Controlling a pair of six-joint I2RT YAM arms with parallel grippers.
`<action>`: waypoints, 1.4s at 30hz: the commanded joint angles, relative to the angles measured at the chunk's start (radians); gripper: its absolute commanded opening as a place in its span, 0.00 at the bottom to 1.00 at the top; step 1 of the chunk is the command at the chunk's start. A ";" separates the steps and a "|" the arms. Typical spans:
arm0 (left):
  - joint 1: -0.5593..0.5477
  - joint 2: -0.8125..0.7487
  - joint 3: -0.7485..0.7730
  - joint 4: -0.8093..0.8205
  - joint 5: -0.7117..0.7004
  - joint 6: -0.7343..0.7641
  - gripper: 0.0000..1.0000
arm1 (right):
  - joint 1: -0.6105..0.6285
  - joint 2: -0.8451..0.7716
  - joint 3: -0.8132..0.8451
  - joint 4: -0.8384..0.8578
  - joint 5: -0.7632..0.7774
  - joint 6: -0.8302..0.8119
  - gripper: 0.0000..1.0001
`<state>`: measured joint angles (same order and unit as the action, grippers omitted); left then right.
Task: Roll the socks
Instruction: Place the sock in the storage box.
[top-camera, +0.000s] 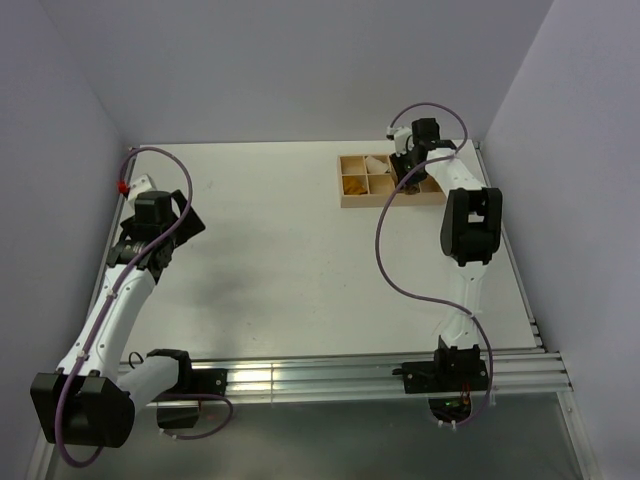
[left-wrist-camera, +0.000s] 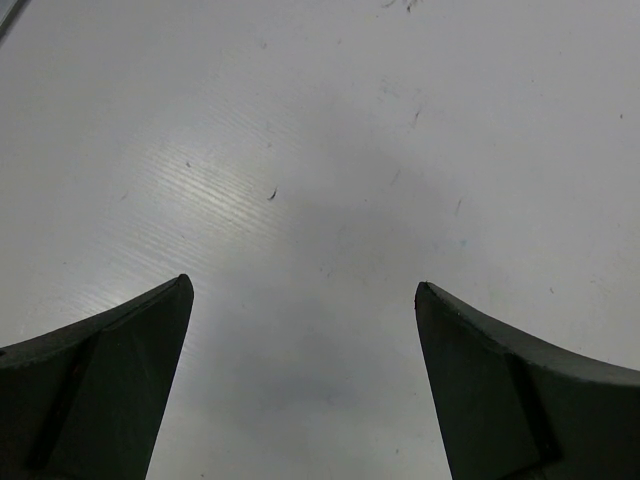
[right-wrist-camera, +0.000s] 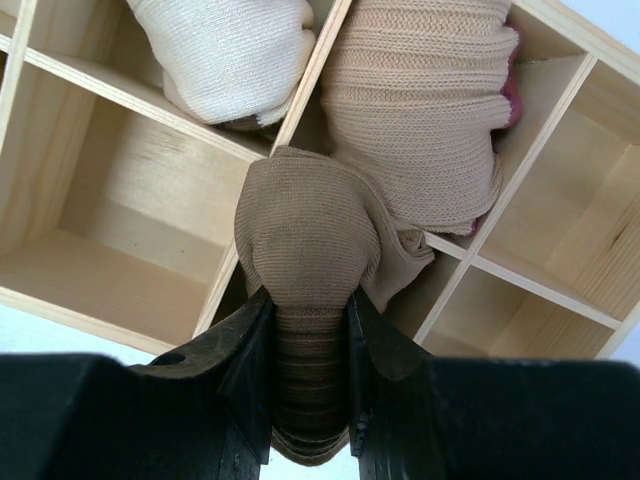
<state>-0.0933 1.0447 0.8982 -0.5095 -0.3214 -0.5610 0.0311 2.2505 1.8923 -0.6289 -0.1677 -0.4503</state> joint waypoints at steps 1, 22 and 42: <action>-0.003 -0.002 -0.015 0.039 0.021 0.018 0.99 | -0.002 0.092 -0.030 -0.058 0.114 -0.064 0.00; -0.003 -0.020 -0.019 0.048 0.039 0.023 0.98 | 0.066 0.141 0.057 -0.247 0.197 -0.018 0.07; -0.003 -0.032 -0.025 0.052 0.051 0.026 0.98 | 0.053 -0.065 -0.053 -0.083 0.063 0.036 0.48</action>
<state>-0.0933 1.0389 0.8715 -0.4831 -0.2848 -0.5571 0.0845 2.2467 1.8557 -0.6430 -0.0505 -0.4446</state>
